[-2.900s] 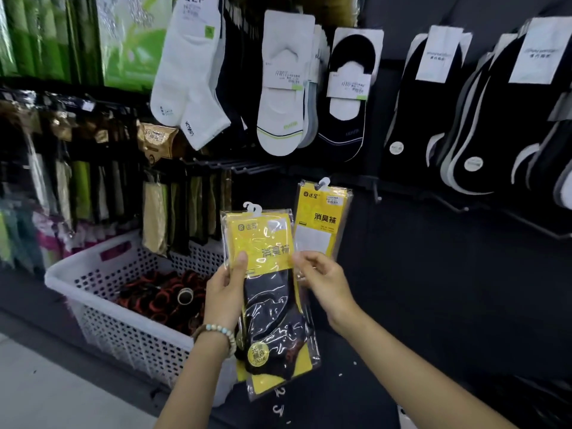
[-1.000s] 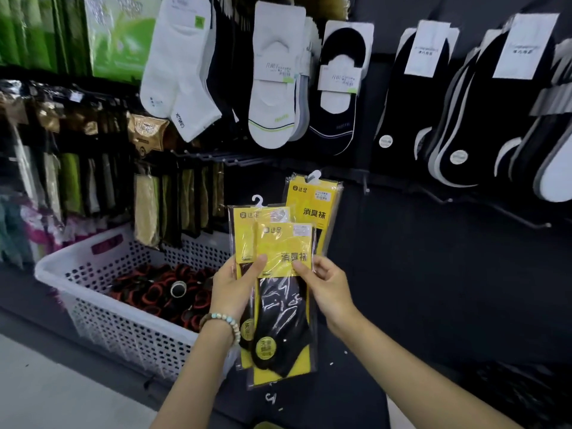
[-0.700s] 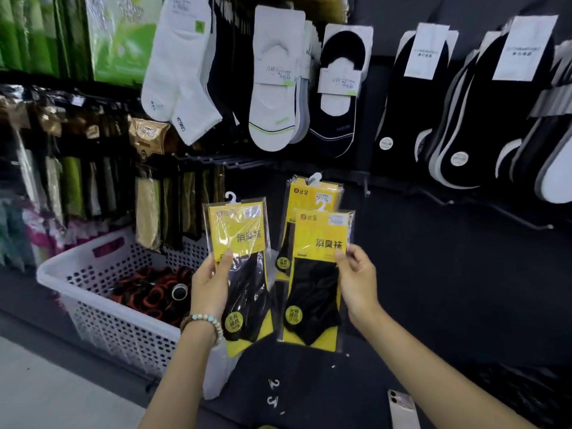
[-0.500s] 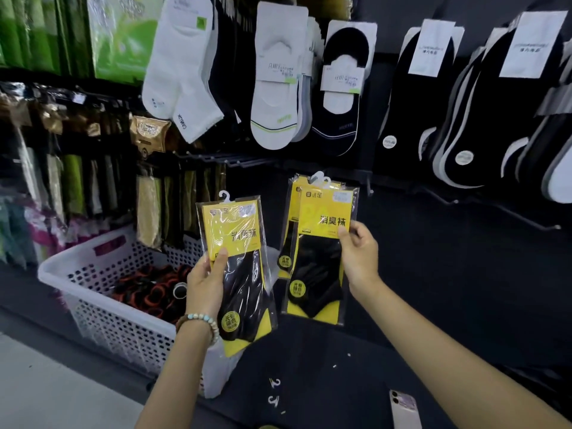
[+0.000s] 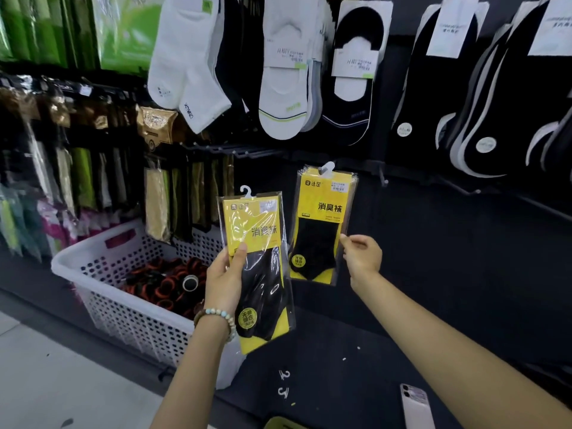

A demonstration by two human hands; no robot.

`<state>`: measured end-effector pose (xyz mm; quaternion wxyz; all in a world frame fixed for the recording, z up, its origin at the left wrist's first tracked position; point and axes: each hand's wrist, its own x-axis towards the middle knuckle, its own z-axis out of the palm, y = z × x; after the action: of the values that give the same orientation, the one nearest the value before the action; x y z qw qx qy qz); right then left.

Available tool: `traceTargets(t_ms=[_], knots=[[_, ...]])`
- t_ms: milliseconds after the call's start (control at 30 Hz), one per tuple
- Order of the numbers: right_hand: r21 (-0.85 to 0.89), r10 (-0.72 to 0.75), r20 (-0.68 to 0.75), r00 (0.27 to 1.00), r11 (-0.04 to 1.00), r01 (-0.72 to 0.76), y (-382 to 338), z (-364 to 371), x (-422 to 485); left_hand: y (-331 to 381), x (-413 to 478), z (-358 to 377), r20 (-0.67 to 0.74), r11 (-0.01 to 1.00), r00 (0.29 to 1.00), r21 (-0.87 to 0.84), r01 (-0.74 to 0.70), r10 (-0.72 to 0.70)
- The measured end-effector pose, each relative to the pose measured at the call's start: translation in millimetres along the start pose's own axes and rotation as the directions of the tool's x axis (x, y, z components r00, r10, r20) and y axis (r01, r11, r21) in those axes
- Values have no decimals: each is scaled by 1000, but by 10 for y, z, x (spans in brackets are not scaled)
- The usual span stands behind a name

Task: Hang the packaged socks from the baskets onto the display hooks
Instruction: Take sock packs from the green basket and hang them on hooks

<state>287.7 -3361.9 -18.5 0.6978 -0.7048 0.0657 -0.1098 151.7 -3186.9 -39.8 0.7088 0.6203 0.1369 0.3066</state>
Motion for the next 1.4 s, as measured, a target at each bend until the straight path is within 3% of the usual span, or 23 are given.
traceTargets(t_ms=[67,133,233,333,533,667,800,967,1133,1267,1400], knots=[[-5,-38,30,999,999,38,55,-65,-132,-10,-33,58,8,1000,1000,-3,15,-15],[19,-58,184,981,998,56,44,-115,-314,-37,-68,134,24,1000,1000,8,15,-15],[-37,-69,468,881,995,98,5,-153,-575,-90,-156,275,74,999,997,42,-25,22],[-38,-61,568,821,994,100,-10,-203,-702,-128,-233,405,114,997,992,58,-56,49],[49,-264,390,882,963,266,-158,-397,-588,63,-199,643,162,997,985,-64,-44,53],[82,-375,191,907,927,366,-304,-357,-505,243,-42,799,262,990,958,47,-131,115],[4,-384,168,908,921,389,-418,-188,-401,281,110,839,216,991,973,86,-102,82],[-39,-278,157,948,957,288,-378,-14,-266,184,272,843,180,995,982,63,-71,59],[14,-16,172,985,1000,13,-289,-48,-99,10,334,857,218,986,974,143,-88,55],[24,199,339,920,975,-220,-71,-277,-91,-122,266,782,242,983,970,169,-66,23],[-58,300,409,862,951,-304,340,-674,-256,-425,13,633,278,964,960,262,-41,-34]])
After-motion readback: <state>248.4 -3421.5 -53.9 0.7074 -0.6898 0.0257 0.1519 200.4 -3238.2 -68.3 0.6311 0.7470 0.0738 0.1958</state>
